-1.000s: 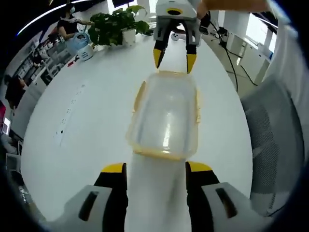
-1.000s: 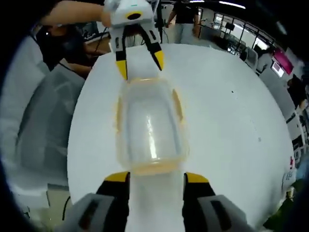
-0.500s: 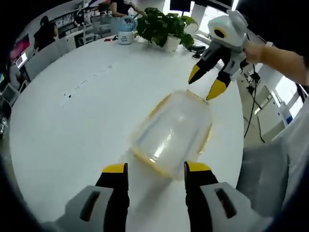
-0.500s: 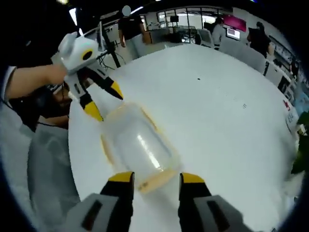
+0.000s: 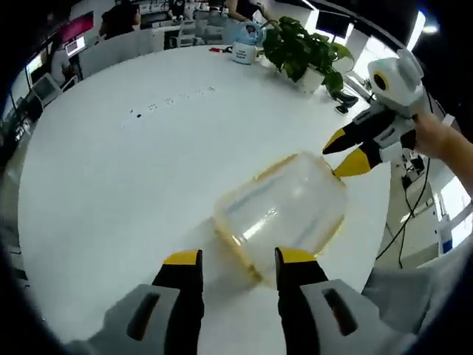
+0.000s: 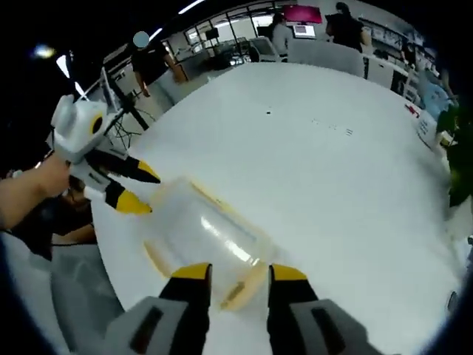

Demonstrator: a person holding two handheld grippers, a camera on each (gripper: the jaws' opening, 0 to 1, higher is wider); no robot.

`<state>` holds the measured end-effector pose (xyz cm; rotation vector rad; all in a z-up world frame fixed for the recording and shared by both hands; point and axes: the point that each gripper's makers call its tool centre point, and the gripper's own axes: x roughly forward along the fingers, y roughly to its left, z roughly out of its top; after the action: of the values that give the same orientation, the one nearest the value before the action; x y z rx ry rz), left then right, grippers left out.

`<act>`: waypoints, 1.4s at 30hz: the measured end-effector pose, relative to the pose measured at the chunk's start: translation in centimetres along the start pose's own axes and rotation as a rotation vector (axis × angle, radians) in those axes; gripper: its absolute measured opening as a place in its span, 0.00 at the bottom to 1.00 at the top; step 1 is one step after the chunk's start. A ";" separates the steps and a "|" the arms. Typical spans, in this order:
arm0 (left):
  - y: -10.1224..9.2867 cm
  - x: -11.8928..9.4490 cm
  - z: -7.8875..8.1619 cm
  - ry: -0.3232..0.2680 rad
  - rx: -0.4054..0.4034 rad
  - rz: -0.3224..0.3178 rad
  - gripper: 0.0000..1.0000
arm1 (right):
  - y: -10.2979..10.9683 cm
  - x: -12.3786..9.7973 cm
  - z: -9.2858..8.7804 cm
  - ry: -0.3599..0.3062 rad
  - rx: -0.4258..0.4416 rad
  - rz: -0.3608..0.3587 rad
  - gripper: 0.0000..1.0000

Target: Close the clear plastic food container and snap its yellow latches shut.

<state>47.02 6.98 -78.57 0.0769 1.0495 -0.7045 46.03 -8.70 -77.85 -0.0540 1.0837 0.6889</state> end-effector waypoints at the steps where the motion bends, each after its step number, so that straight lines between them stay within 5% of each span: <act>1: -0.3 0.0 0.1 -0.011 -0.032 -0.017 0.38 | 0.1 0.1 -0.1 -0.001 0.000 0.001 0.29; 3: -0.4 0.1 0.2 -0.019 -0.096 -0.026 0.37 | 0.0 0.2 -0.4 0.010 0.011 -0.013 0.28; 7: -0.1 0.2 0.0 -0.005 -0.025 0.027 0.37 | -0.5 0.2 -1.1 0.018 0.120 -0.026 0.28; 17: -0.7 0.9 0.0 -0.007 -0.162 -0.003 0.35 | -0.2 1.0 -1.7 -0.005 0.313 -0.005 0.27; 24: -1.2 1.4 -0.2 0.002 -0.234 -0.034 0.33 | 0.0 1.2 -1.6 -0.008 0.343 0.014 0.27; 39: -1.5 1.5 -0.2 0.000 -0.221 -0.022 0.28 | 0.2 1.4 -1.7 0.013 0.332 0.013 0.20; 40: -1.2 1.4 -0.3 -0.003 -0.233 -0.014 0.27 | 0.3 2.0 -0.3 -0.056 0.332 0.021 0.19; 42: -1.5 1.3 -0.3 -0.013 -0.249 -0.021 0.25 | 0.9 1.9 -1.3 0.012 0.312 0.004 0.19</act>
<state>46.37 5.30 -79.38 -0.1541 1.1194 -0.5880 45.08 -7.56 -79.79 0.2120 1.1924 0.5166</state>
